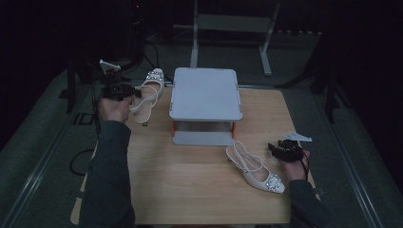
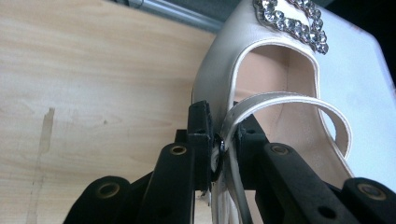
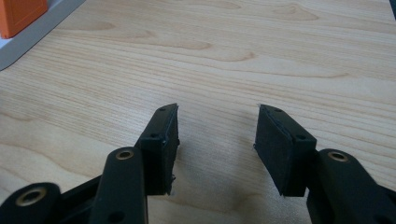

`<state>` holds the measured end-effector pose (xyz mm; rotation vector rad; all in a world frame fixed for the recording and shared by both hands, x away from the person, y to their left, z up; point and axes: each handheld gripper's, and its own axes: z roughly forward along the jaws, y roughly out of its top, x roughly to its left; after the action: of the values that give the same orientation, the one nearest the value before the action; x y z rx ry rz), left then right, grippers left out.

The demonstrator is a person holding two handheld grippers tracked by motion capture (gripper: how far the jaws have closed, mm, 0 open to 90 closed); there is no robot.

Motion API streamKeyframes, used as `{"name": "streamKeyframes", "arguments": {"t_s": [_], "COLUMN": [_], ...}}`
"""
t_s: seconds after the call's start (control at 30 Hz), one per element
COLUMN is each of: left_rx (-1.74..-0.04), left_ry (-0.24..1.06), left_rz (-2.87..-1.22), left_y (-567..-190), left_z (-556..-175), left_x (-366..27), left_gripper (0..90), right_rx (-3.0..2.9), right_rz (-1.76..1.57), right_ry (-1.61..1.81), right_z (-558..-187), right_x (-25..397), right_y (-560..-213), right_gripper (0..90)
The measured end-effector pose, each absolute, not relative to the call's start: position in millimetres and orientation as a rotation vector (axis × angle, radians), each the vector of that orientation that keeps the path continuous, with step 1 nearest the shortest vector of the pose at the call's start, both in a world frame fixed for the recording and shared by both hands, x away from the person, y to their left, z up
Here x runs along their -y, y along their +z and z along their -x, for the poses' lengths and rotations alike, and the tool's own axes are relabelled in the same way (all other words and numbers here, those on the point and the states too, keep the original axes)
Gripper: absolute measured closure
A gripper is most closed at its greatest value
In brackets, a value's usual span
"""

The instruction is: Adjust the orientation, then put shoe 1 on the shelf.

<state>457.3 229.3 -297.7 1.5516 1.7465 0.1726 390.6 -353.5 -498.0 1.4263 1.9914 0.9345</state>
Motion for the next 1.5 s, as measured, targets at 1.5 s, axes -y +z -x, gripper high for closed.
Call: {"name": "streamKeyframes", "arguments": {"t_s": [1.5], "left_rx": [-1.772], "left_ry": [0.105], "left_rz": [-1.399], "left_y": [-253.4], "left_z": [-495.3], "left_x": [-133.6], "left_gripper": [80.7], "right_rx": [-2.002], "right_rz": [-1.414], "right_ry": [0.940], "right_z": [-396.0], "right_x": [347.7], "right_y": [-497.4], "right_gripper": [49.0]}}
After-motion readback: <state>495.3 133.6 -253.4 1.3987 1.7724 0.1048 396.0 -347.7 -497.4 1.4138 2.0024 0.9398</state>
